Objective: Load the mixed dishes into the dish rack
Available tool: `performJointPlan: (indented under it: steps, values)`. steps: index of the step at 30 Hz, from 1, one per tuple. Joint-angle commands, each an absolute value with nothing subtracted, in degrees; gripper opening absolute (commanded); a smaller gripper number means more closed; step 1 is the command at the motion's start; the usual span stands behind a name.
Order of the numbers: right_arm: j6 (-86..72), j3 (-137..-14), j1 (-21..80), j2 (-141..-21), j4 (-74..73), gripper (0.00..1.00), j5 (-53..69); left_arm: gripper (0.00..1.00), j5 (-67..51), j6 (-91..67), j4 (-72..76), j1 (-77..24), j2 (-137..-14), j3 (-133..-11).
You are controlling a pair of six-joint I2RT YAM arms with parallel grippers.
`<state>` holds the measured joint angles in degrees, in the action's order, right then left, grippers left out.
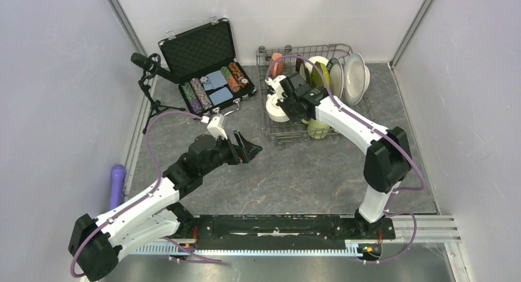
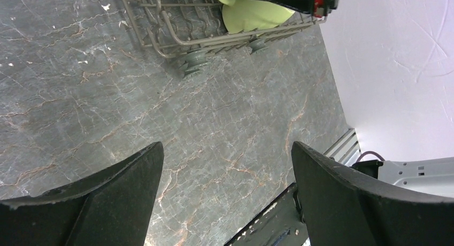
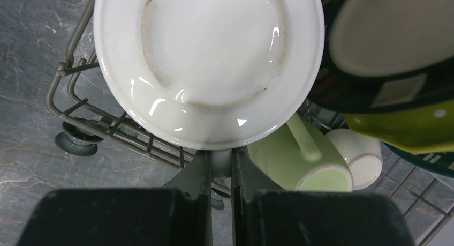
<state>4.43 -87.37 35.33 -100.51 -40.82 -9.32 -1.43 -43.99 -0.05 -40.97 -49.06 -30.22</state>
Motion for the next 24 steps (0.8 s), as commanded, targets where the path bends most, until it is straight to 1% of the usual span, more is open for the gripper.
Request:
performJointPlan:
  steps: [1, 3, 6, 10, 14, 16, 24]
  values:
    - [9.97, -92.05, 34.97, -101.72, -37.95, 0.0, -9.53, 0.94, -0.8, -45.74, 0.69, -40.96, -48.22, -29.81]
    - [11.76, -91.96, 34.28, -102.35, -37.18, 0.0, -8.08, 0.94, -1.57, -46.04, 1.3, -40.96, -48.34, -29.25]
    - [14.7, -92.13, 32.53, -103.84, -36.79, 0.0, -1.61, 0.93, -2.57, -46.23, 2.17, -40.96, -48.37, -28.55]
    - [19.15, -92.6, 31.05, -106.19, -38.16, 0.0, 3.88, 0.94, -3.26, -45.39, 2.64, -40.96, -48.3, -28.27]
    - [24.06, -91.91, 30.5, -107.41, -39.32, 0.0, 6.17, 0.94, -3.84, -44.4, 2.72, -40.96, -47.89, -28.33]
    - [26.15, -90.86, 30.37, -107.58, -39.14, 0.02, 7.68, 0.94, -3.87, -44.21, 2.9, -40.98, -47.63, -28.29]
    - [28.52, -88.82, 29.93, -108.44, -38.14, 0.06, 9.39, 0.94, -4.74, -43.56, 3.6, -40.96, -48.12, -28.8]
